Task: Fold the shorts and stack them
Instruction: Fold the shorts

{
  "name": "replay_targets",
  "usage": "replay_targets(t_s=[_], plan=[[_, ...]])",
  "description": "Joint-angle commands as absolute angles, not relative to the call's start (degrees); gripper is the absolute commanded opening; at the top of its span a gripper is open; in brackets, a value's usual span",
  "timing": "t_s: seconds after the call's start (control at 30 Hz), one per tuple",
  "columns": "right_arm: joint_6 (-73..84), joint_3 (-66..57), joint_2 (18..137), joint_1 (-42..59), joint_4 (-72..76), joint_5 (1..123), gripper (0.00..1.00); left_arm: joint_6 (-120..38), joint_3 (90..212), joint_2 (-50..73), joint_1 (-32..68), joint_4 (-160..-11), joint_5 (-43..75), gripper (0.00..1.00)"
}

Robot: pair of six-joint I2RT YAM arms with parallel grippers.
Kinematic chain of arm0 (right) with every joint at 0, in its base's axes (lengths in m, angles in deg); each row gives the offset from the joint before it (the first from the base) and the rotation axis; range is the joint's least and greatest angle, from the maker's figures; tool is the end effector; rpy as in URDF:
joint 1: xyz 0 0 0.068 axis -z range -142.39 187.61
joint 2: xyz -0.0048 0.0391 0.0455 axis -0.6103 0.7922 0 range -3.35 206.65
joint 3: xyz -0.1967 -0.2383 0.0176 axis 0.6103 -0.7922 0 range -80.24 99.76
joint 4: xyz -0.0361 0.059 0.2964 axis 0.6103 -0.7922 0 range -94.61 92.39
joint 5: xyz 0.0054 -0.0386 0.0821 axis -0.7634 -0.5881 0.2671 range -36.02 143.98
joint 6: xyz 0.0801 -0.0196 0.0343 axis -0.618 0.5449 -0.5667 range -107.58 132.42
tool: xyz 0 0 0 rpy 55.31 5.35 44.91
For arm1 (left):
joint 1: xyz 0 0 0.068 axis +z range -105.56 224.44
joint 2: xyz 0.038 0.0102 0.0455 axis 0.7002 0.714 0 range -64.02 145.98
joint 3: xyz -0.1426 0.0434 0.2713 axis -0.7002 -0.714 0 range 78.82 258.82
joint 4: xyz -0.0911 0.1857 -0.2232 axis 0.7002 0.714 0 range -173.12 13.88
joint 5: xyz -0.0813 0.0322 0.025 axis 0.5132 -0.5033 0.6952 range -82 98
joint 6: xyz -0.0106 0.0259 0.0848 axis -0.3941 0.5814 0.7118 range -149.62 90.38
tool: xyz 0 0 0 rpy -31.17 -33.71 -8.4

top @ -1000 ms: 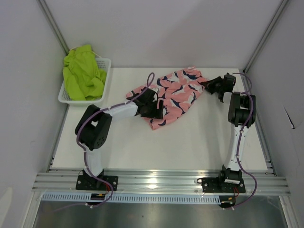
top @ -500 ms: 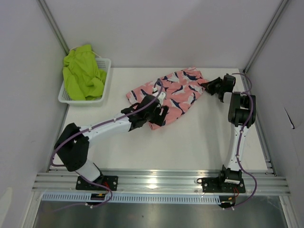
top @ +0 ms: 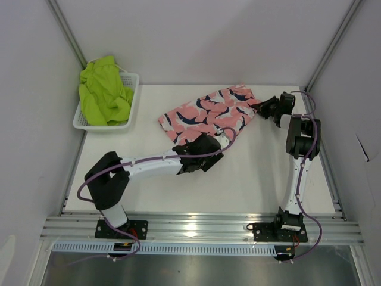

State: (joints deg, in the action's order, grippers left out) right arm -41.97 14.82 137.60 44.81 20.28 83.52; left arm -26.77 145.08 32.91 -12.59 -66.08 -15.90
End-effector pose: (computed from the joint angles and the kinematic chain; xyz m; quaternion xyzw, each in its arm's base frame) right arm 0.6261 -0.0395 0.0697 0.3115 0.7792 0.3996 0.3689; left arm 0.2640 -0.3479 0.2082 0.3907 0.8279 0.0112 0.4022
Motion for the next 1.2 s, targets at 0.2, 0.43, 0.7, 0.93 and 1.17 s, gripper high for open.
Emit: replay_targets(t_s=[0.2,0.43,0.7,0.93,1.17], plan=[[-42.15,16.79,139.21,44.73,20.67,84.92,0.00,-21.45,146.93,38.81,-14.79,-63.95,-18.72,0.65],[-42.33,16.61,139.30,44.90,20.76,85.09,0.00,-19.78,146.85,41.36,-14.62,-66.33,-21.18,0.56],[-42.77,16.17,139.48,45.17,21.11,85.18,0.00,-18.55,148.78,45.05,-13.21,-66.86,-20.48,0.50],[-43.03,15.91,139.56,45.43,21.73,85.36,0.00,-18.11,149.48,47.25,-11.37,-68.09,-21.53,0.54],[-43.03,15.47,139.56,45.52,22.34,85.36,0.00,-19.34,150.36,49.70,-8.03,-67.65,-18.28,0.47]])
